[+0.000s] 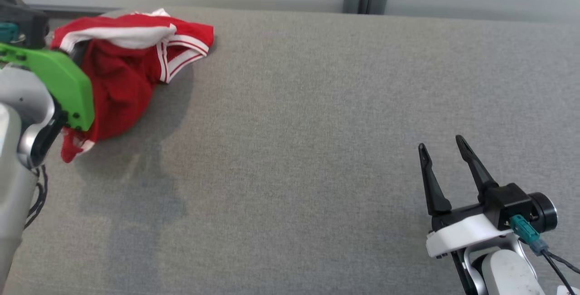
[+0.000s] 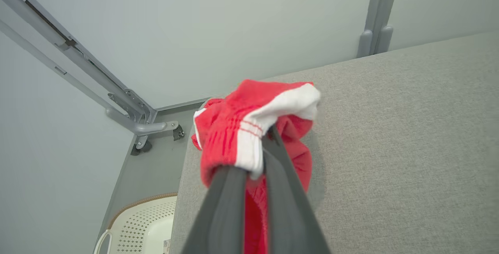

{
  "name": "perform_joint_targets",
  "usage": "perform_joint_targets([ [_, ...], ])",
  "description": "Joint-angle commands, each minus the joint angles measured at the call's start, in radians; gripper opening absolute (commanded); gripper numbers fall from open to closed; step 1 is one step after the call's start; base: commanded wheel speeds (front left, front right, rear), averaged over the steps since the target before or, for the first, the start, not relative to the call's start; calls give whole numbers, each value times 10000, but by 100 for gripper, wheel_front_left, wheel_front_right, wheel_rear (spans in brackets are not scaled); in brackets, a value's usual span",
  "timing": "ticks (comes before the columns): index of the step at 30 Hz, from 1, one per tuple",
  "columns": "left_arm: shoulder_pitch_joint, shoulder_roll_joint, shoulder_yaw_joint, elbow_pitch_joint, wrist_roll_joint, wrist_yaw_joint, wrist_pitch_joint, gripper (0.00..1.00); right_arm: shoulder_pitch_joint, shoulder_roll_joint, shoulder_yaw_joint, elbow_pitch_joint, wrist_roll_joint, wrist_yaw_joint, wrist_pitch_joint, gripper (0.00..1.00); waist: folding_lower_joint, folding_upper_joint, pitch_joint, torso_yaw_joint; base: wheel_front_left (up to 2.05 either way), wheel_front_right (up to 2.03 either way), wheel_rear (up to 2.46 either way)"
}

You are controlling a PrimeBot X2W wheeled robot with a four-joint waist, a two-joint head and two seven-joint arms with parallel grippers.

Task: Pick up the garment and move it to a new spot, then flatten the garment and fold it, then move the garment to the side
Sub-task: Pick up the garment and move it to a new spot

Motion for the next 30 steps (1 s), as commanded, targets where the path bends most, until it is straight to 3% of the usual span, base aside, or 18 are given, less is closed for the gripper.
perform_joint_targets([
  [1,-222,19,-149,-276,-64,-11,58,0,185,-32,-66,28,110,-5,-31,100,0,0,-624,-191,0,0,0],
  [13,-1239,-976,-1789,-2538,-713,-12,353,0,643,-33,-446,50,306,-6,-31,100,0,0,-1516,-1318,0,0,0],
  [21,-1372,-2357,-2629,-3376,-1443,-12,-378,0,775,-30,-1134,-57,104,-6,-31,100,0,0,-1434,-2282,0,0,0],
  [26,-338,-3062,-3016,-3194,-1730,-9,-1387,0,725,-27,-1379,-136,66,-6,-31,100,0,0,-1144,-2607,0,0,0],
  [30,993,-3311,-3468,-2198,-1882,11,-1967,0,636,-27,-1359,-171,131,-5,-31,100,0,0,-883,-2690,0,0,0],
])
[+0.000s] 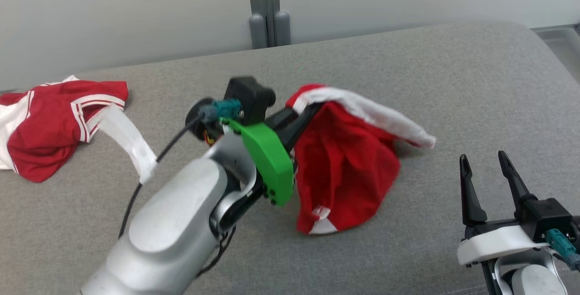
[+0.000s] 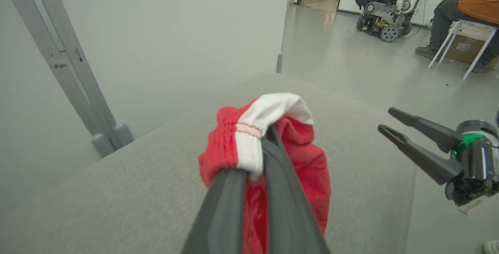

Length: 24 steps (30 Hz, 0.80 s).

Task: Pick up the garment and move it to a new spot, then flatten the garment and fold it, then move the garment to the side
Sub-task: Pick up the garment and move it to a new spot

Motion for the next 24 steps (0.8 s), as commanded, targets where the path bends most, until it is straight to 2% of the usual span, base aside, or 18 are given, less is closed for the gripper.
perform_joint_targets([
  [1,517,-3,-83,457,-105,24,-215,0,-111,-23,36,-39,66,-6,-31,100,1,0,278,-135,0,0,0],
  [9,2218,12,62,3392,-422,217,-1607,0,-225,-23,315,11,89,-6,-31,100,1,0,538,-47,0,0,0],
  [16,2551,-215,317,4643,-718,151,-2537,0,-136,-23,512,125,92,-6,-31,100,1,0,408,253,0,0,0],
  [17,2580,-245,329,4731,-743,147,-2615,27,-121,-23,535,143,100,-6,-31,100,1,0,370,291,0,0,0],
  [18,2604,-271,320,4806,-755,139,-2700,44,-104,-23,562,159,106,-6,-31,100,1,0,328,333,0,0,0],
  [19,2620,-286,316,4891,-741,143,-2785,93,-86,-23,589,165,107,-6,-31,100,1,0,290,366,0,0,0],
  [20,2653,-311,312,4987,-710,190,-2882,100,-62,-23,614,181,106,-6,-31,100,1,0,234,409,0,0,0],
  [24,2790,-392,417,5108,-737,340,-3295,100,18,-25,700,243,119,-6,-31,100,1,0,32,516,0,0,0],
])
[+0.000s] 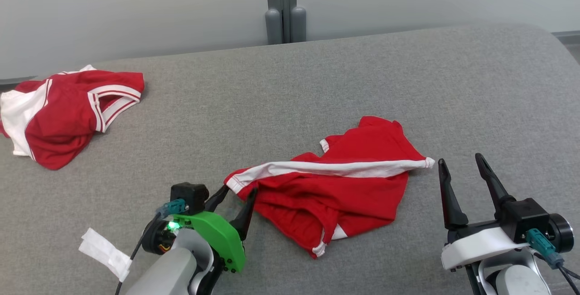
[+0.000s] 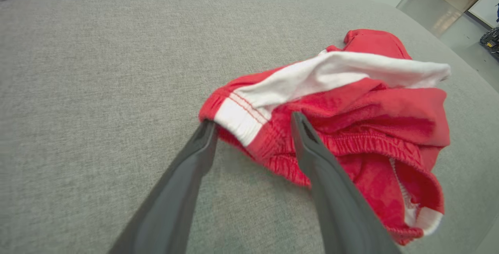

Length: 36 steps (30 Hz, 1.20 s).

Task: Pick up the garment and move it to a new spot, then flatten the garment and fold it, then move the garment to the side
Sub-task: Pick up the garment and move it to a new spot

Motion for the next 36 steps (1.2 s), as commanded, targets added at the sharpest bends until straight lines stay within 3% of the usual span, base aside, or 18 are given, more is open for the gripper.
perform_joint_targets([
  [1,209,-1,128,-22,-80,108,-191,100,135,-27,16,31,33,-6,-31,100,0,-1,-163,105,0,0,0],
  [9,1188,356,887,-1082,201,814,-837,100,289,-28,62,93,37,-6,-31,100,0,-1,-567,257,0,0,0],
  [13,2048,532,1976,-2499,704,1373,-857,100,308,-27,37,89,59,-6,-31,100,0,-1,-705,362,0,0,0],
  [19,3695,205,3710,-4552,1750,1860,-845,100,284,-27,85,49,94,-6,-31,100,0,-1,-876,456,0,0,0],
  [28,5239,-470,5215,-5762,2899,1694,-847,100,316,-29,219,121,238,-7,-31,100,0,-1,-1068,477,0,0,0],
  [36,5779,-839,5877,-5964,3528,1383,-848,100,353,-29,234,229,482,-7,-31,100,0,-1,-1120,520,0,0,0],
])
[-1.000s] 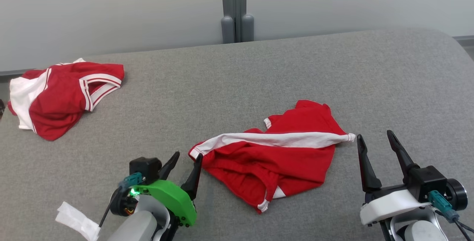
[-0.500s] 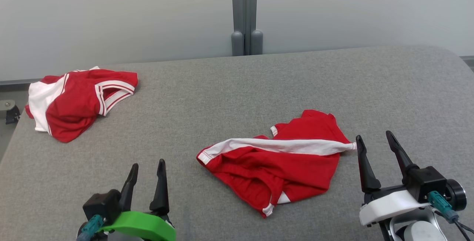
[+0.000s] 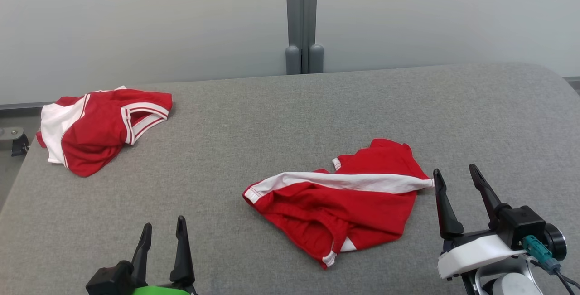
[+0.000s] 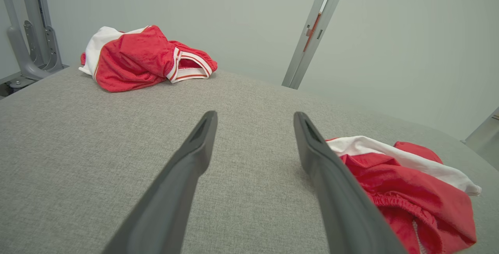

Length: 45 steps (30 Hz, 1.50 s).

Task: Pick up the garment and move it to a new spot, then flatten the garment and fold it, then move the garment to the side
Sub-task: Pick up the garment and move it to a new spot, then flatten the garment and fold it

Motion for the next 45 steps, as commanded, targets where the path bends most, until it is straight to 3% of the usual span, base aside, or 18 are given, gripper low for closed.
perform_joint_targets([
  [1,156,-51,96,-24,152,-70,-4,100,127,-29,3,36,68,-5,-31,100,0,-1,3,14,0,0,0],
  [18,140,-357,523,264,762,-514,-5,100,69,-29,7,179,176,-5,-31,100,0,-1,68,63,0,0,0],
  [25,-683,-390,-367,908,908,-791,802,100,46,-27,-97,187,47,-5,-31,100,0,-1,222,85,0,0,0],
  [30,-1520,-432,-1149,1410,491,-1044,2116,100,11,-29,-30,243,8,-5,-31,100,0,-1,396,-9,0,0,0],
  [34,-2203,-455,-1399,2019,-226,-919,2902,100,-93,-27,70,276,7,-5,-31,100,0,-1,575,-240,0,0,0],
  [45,-3554,-460,-1819,3310,-2079,-492,3075,100,-311,-27,-4,237,-68,-5,-31,100,0,-1,1173,-857,0,0,0],
])
